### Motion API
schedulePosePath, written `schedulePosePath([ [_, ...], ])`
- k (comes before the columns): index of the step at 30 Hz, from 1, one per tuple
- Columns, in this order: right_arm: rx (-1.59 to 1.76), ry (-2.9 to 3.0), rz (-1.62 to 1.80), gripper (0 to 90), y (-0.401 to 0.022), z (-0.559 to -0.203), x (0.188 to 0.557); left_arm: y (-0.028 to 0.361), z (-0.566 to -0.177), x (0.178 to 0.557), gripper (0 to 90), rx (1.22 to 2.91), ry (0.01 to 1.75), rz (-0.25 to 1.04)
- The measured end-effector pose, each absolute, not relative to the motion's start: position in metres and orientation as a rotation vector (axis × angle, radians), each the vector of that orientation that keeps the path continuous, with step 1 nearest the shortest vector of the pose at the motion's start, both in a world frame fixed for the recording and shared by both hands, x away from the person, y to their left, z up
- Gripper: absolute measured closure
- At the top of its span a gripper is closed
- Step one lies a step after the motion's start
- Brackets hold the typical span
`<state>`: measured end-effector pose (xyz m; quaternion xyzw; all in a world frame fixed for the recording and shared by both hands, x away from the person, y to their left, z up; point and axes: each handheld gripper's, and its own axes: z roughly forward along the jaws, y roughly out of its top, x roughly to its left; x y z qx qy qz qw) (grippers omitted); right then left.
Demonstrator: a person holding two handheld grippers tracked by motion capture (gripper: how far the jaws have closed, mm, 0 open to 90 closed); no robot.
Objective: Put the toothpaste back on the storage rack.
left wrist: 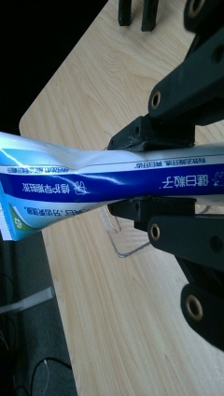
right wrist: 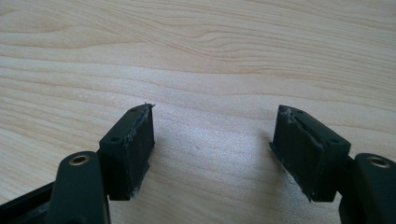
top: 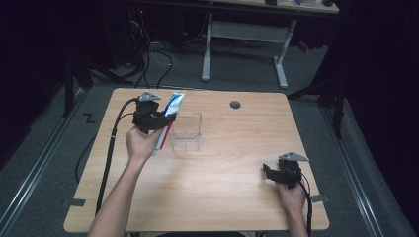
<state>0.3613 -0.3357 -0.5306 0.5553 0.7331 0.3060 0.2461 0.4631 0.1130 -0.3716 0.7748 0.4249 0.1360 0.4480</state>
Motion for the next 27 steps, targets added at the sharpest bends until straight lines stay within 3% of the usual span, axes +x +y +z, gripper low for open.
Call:
schedulePosePath([
  [27, 1.516, 2.001, 0.836, 29.4, -0.336, -0.531, 0.361, 0.077, -0.360, 0.491, 71.1, 1.898, 0.991, 0.366],
])
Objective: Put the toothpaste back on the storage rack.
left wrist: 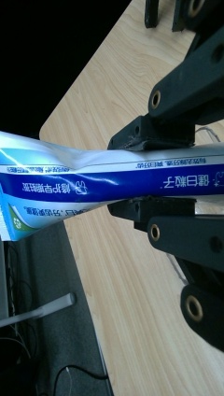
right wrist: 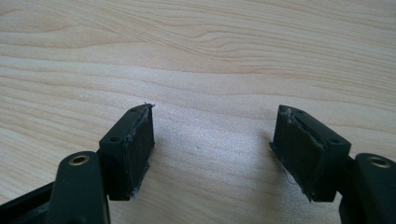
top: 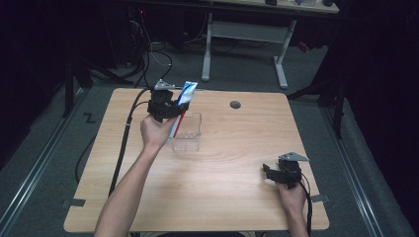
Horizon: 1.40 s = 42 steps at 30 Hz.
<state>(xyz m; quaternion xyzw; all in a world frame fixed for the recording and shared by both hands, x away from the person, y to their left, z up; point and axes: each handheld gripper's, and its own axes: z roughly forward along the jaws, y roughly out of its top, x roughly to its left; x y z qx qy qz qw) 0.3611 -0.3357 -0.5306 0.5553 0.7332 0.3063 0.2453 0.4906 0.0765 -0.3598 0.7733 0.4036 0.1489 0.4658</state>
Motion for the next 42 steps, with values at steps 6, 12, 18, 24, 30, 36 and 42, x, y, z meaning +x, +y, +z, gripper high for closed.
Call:
schedulePosePath([
  [6, 1.513, 2.003, 0.836, 29.4, -0.336, -0.531, 0.361, 0.071, -0.358, 0.498, 71.0, 1.884, 0.991, 0.348],
  [12, 1.513, 2.003, 0.836, 29.4, -0.336, -0.531, 0.361, 0.068, -0.353, 0.508, 70.9, 1.868, 0.999, 0.348],
  [18, 1.513, 2.003, 0.836, 29.4, -0.336, -0.531, 0.361, 0.067, -0.354, 0.513, 70.9, 1.848, 1.007, 0.345],
  [24, 1.514, 2.003, 0.836, 29.4, -0.336, -0.531, 0.361, 0.063, -0.360, 0.518, 70.8, 1.856, 1.018, 0.358],
  [30, 1.514, 2.003, 0.836, 29.4, -0.336, -0.531, 0.361, 0.062, -0.364, 0.521, 70.6, 1.852, 1.026, 0.360],
  [36, 1.513, 2.003, 0.837, 29.4, -0.336, -0.531, 0.361, 0.060, -0.368, 0.525, 70.3, 1.843, 1.039, 0.353],
  [42, 1.513, 2.002, 0.837, 29.4, -0.336, -0.531, 0.361, 0.057, -0.372, 0.525, 70.2, 1.862, 1.033, 0.376],
])
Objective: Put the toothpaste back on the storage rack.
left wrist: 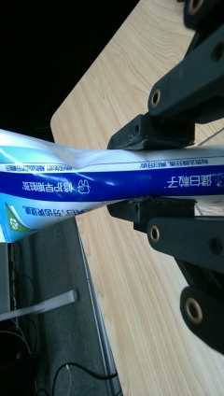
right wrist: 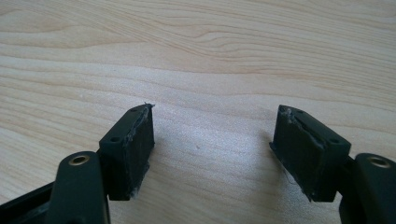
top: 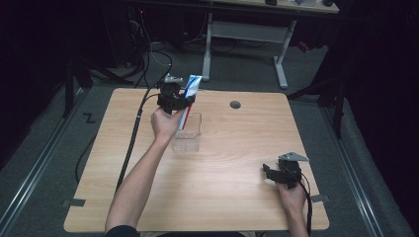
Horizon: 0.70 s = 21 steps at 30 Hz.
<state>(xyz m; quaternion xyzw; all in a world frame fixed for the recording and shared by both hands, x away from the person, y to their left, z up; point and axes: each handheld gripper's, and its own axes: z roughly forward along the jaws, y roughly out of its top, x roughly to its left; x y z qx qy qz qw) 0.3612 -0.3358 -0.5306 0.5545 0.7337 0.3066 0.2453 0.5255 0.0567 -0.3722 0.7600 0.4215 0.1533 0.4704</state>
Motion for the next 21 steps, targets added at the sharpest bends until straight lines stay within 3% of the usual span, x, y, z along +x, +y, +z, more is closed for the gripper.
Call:
schedulePosePath([
  [21, 1.515, 2.002, 0.836, 29.4, -0.336, -0.531, 0.361, 0.060, -0.384, 0.528, 69.6, 1.861, 1.053, 0.421],
])
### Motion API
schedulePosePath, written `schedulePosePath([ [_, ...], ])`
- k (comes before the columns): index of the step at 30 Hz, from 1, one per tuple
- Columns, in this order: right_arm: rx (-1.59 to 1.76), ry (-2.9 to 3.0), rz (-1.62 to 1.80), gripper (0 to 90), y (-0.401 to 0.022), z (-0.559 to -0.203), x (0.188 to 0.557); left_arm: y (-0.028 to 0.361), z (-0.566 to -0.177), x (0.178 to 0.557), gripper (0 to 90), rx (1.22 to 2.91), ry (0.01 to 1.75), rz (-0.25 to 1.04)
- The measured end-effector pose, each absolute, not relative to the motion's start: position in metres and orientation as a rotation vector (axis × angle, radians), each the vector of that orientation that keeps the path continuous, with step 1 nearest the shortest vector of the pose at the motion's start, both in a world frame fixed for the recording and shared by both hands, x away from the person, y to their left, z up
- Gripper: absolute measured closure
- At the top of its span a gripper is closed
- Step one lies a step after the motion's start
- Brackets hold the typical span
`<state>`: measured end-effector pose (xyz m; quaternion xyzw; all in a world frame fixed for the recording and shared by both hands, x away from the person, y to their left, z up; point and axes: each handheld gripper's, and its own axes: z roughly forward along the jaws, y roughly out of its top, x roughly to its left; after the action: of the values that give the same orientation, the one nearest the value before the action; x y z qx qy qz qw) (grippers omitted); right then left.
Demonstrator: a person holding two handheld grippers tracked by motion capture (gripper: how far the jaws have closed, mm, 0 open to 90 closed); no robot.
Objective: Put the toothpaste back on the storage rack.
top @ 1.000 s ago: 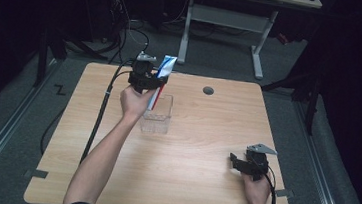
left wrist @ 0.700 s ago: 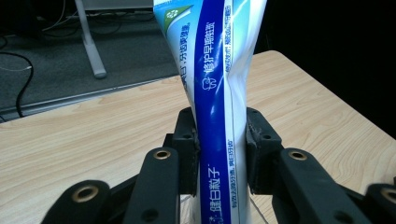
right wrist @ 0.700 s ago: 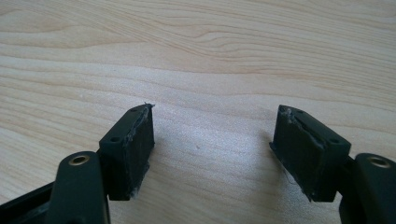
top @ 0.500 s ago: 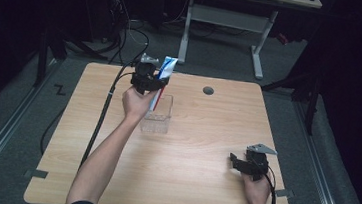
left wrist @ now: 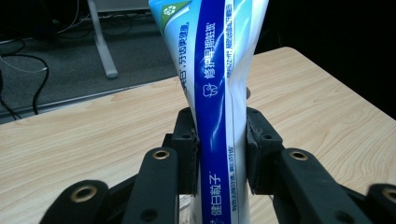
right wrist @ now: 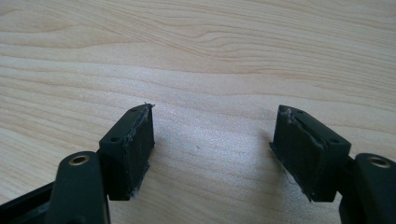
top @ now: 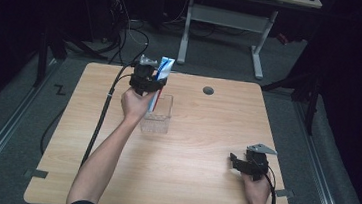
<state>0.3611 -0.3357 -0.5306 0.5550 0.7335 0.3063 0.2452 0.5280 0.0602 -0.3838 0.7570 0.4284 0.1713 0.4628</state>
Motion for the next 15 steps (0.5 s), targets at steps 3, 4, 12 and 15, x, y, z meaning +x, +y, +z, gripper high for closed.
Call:
schedulePosePath([
  [3, 1.513, 2.003, 0.836, 29.4, -0.3358, -0.5306, 0.3612, 0.0616, -0.3853, 0.5274, 69.6, 1.857, 1.053, 0.432],
  [4, 1.513, 2.003, 0.836, 29.4, -0.3358, -0.5306, 0.3612, 0.0621, -0.3857, 0.5271, 69.5, 1.859, 1.053, 0.435],
  [12, 1.514, 2.002, 0.836, 29.4, -0.3357, -0.5306, 0.3611, 0.0630, -0.3875, 0.5258, 69.2, 1.871, 1.048, 0.440],
  [15, 1.515, 2.002, 0.836, 29.4, -0.3357, -0.5306, 0.3611, 0.0641, -0.3894, 0.5258, 68.9, 1.867, 1.054, 0.431],
])
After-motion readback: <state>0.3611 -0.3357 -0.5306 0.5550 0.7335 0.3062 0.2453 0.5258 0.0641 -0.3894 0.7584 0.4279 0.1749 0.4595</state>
